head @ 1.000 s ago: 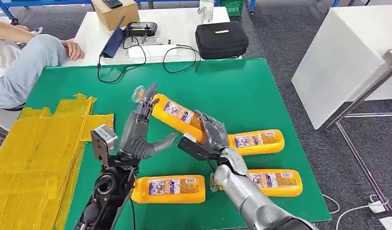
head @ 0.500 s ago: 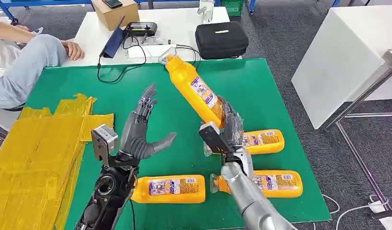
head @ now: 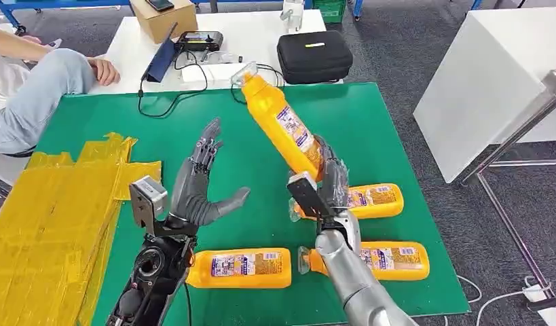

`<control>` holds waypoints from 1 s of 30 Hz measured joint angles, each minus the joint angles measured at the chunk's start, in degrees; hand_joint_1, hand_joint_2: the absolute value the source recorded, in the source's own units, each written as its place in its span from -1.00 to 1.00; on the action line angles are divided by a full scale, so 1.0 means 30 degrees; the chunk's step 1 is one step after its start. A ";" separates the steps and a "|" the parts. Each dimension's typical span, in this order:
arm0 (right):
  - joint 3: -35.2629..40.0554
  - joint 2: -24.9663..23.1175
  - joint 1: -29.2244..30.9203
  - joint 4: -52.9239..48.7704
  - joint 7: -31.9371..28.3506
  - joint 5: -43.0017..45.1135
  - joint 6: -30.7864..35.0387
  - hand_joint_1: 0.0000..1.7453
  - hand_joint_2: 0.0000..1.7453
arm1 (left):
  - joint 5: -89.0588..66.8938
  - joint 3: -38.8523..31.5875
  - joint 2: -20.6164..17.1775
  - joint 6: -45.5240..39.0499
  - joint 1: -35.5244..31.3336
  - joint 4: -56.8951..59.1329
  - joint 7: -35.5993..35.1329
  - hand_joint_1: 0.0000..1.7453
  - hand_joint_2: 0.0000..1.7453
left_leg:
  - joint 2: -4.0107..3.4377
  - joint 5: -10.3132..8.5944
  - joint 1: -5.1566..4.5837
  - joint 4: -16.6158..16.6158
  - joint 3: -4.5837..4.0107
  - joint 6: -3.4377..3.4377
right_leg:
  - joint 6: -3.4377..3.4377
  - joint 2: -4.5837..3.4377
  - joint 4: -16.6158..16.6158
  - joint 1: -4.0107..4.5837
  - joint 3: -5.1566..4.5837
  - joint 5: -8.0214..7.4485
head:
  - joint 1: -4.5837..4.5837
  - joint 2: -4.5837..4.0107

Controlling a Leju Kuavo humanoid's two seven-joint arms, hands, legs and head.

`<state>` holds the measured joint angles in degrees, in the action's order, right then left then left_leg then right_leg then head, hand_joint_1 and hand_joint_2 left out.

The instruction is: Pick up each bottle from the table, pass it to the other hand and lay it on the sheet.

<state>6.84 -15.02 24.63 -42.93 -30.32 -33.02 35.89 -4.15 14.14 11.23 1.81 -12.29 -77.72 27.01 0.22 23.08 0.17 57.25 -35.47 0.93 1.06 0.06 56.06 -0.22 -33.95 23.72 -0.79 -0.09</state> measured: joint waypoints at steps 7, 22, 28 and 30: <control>-0.0546 -0.0422 -0.2819 -0.4889 -0.0990 0.3261 -0.1738 1.00 1.00 | 0.2310 -0.1048 -0.0283 -0.0364 -0.0534 0.0554 -0.2416 -1.00 1.00 | 0.0000 0.0005 0.0003 -0.0003 -0.0007 -0.0002 | -0.0001 -0.0001 0.0000 0.0004 -0.0017 0.0002 | 0.0000 0.0000; 0.3425 -0.0859 -0.6498 -1.3479 -0.1427 0.4880 -0.5552 1.00 1.00 | 0.3847 -0.1392 -0.0707 -0.0809 -0.3082 0.2361 -0.4247 -1.00 1.00 | -0.0006 0.0006 0.0014 -0.0004 -0.0013 -0.0006 | -0.0005 -0.0005 0.0000 0.0021 -0.0019 0.0005 | 0.0007 0.0000; 0.4006 -0.0686 -0.6755 -1.4867 -0.1392 0.4735 -0.5636 1.00 1.00 | 0.3882 -0.1392 -0.0736 -0.0801 -0.3169 0.2651 -0.4182 -1.00 1.00 | -0.0006 0.0007 0.0012 -0.0004 -0.0013 -0.0009 | -0.0006 -0.0003 -0.0002 0.0015 -0.0014 0.0004 | 0.0007 0.0000; 0.4223 -0.0584 -0.6755 -1.5079 -0.1233 0.4591 -0.6029 1.00 1.00 | 0.3926 -0.1392 -0.0743 -0.0772 -0.3181 0.2753 -0.4124 -1.00 1.00 | -0.0005 0.0007 0.0012 -0.0004 -0.0012 -0.0009 | -0.0006 -0.0004 -0.0002 0.0017 -0.0013 0.0003 | 0.0007 0.0000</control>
<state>19.51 -16.77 4.36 -88.17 -34.02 -19.25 17.80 7.63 9.97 9.00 -0.50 -21.84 -69.46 14.64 0.20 23.10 0.21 57.24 -35.51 0.90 1.04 0.05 56.06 -0.17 -33.99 23.73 -0.77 -0.09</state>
